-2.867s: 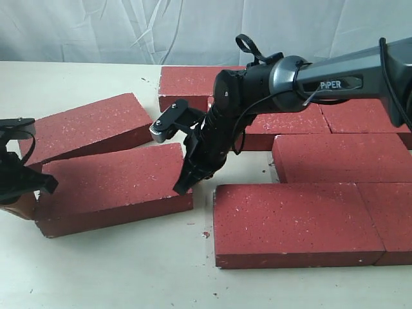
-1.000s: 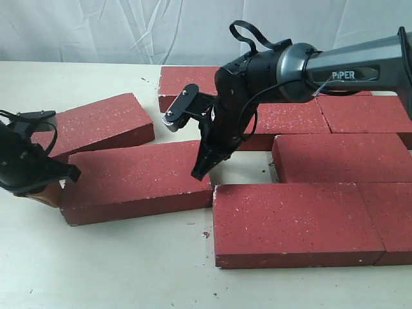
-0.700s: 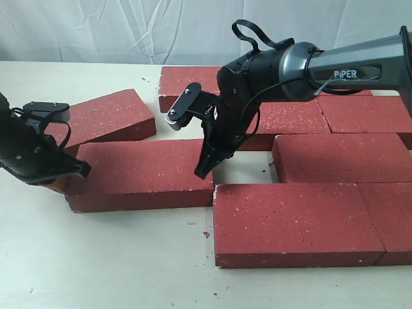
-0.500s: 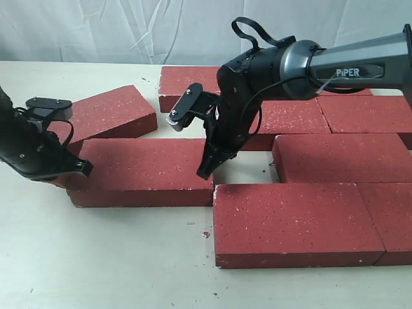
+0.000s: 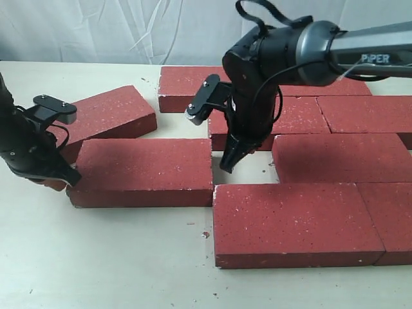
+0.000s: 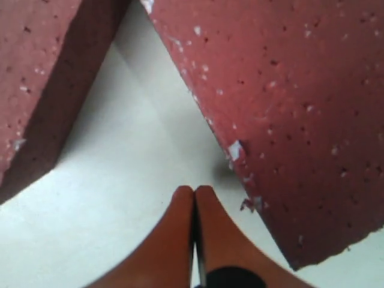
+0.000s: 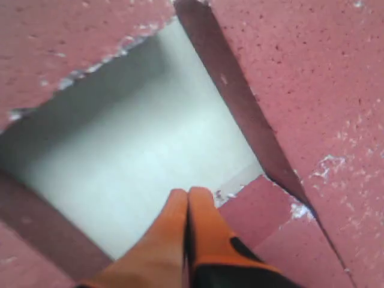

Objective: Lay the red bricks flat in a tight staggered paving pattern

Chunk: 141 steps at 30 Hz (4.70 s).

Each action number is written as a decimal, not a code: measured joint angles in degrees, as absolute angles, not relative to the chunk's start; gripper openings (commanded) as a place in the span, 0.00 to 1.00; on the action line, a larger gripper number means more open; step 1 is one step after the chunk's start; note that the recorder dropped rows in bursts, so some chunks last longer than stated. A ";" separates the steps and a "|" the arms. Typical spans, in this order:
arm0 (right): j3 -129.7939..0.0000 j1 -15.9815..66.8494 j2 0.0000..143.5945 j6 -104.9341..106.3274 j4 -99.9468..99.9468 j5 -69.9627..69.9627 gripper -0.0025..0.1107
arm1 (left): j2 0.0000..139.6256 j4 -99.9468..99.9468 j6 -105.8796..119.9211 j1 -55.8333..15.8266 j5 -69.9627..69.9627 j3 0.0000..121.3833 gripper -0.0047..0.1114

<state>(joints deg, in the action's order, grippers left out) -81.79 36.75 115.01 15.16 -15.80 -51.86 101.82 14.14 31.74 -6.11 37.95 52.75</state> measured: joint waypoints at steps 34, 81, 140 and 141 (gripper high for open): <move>-81.65 42.47 117.91 33.78 2.25 -52.11 0.01 | 101.82 24.69 46.35 -5.86 39.36 52.90 0.04; -75.44 20.94 103.55 29.71 10.72 -43.47 0.01 | 105.98 42.11 60.36 -9.70 34.87 52.90 0.04; -75.44 20.94 105.65 29.71 17.12 -37.00 0.01 | 109.86 37.54 58.91 -16.78 26.03 54.27 0.04; -75.44 20.94 105.65 29.71 17.12 -36.87 0.01 | 109.86 37.40 58.91 -16.14 27.11 54.36 0.04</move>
<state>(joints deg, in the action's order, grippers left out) -75.44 20.94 105.65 29.71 17.12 -36.87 109.86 37.40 58.91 -16.14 27.11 54.36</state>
